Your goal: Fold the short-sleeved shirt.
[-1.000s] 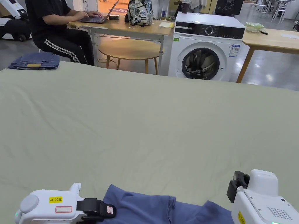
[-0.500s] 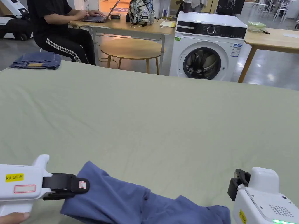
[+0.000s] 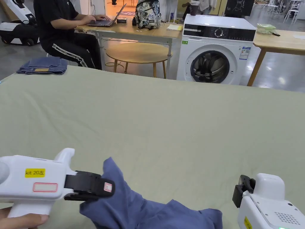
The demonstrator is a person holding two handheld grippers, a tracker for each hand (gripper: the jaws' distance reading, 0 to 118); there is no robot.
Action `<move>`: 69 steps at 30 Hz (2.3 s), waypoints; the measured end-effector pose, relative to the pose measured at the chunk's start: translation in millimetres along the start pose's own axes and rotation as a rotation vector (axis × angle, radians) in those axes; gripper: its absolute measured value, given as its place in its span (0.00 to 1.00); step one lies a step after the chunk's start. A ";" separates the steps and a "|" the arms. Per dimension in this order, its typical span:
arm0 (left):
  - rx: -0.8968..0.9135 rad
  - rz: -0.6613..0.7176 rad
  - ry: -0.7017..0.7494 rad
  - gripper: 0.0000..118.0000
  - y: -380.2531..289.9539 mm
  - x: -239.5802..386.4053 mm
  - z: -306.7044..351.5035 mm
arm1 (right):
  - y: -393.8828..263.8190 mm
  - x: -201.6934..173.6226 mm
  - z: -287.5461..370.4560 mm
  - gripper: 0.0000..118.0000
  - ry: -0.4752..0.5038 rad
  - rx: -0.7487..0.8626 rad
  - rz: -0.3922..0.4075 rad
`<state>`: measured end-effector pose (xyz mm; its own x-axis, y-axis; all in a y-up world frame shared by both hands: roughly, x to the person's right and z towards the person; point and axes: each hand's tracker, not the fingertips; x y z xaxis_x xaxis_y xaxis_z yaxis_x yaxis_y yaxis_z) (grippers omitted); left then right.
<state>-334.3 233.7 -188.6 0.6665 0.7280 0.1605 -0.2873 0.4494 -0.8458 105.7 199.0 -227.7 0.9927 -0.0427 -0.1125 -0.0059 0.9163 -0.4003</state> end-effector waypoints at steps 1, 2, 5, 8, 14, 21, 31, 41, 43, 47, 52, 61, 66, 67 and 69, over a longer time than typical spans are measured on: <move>-0.018 -0.023 -0.007 0.03 -0.2 6.8 -5.6 | 0.0 1.1 0.5 0.00 -0.001 0.000 0.001; -0.043 -0.038 -0.015 0.03 1.4 16.4 -17.6 | -0.1 2.5 0.9 0.00 -0.004 0.002 0.001; -0.110 -0.086 -0.024 0.03 3.5 43.5 -53.2 | -0.9 7.2 2.6 0.00 -0.012 0.000 -0.007; -0.172 -0.097 0.002 0.03 2.8 59.1 -96.1 | -2.9 12.2 3.7 0.00 -0.018 -0.004 -0.019; -0.271 -0.061 0.021 0.03 -18.2 78.8 -184.4 | -6.6 23.7 6.8 0.00 -0.040 -0.010 -0.035; -0.352 0.001 0.044 0.03 -40.8 71.5 -252.6 | -9.1 35.9 9.8 0.00 -0.066 -0.018 -0.046; -0.324 0.038 0.009 0.39 -38.2 69.9 -236.4 | -9.3 38.1 11.8 0.00 -0.072 -0.020 -0.044; -0.262 0.020 0.064 0.05 -29.6 46.6 -230.8 | -10.2 34.8 10.9 0.00 -0.063 -0.024 -0.057; -0.345 0.091 -0.042 0.05 -44.4 46.4 -250.5 | -11.1 34.3 10.5 0.00 -0.063 -0.027 -0.058; -0.387 0.119 -0.094 0.02 -70.1 43.3 -284.3 | -12.8 35.6 10.2 0.00 -0.066 -0.033 -0.056; -0.352 0.107 -0.060 0.00 -81.3 42.5 -294.9 | -12.1 38.9 11.6 0.00 -0.072 -0.029 -0.053; -0.160 -0.001 -0.101 0.00 -38.8 49.1 -226.5 | -0.1 37.9 13.0 0.00 -0.070 0.007 -0.047; 0.114 -0.182 0.133 0.00 -18.1 76.7 -145.9 | 9.8 31.2 10.0 0.00 -0.067 0.045 -0.045; 0.190 -0.232 0.205 0.00 -14.9 77.7 -133.4 | 12.6 28.8 9.0 0.00 -0.066 0.053 -0.046; 0.279 -0.305 0.345 0.00 -9.0 72.2 -121.4 | 16.2 24.8 7.9 0.00 -0.065 0.074 -0.043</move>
<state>-200.0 219.4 -231.1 0.9220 0.3517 0.1619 -0.1856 0.7685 -0.6124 131.2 215.9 -229.8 0.9976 -0.0587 -0.0366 0.0431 0.9414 -0.3346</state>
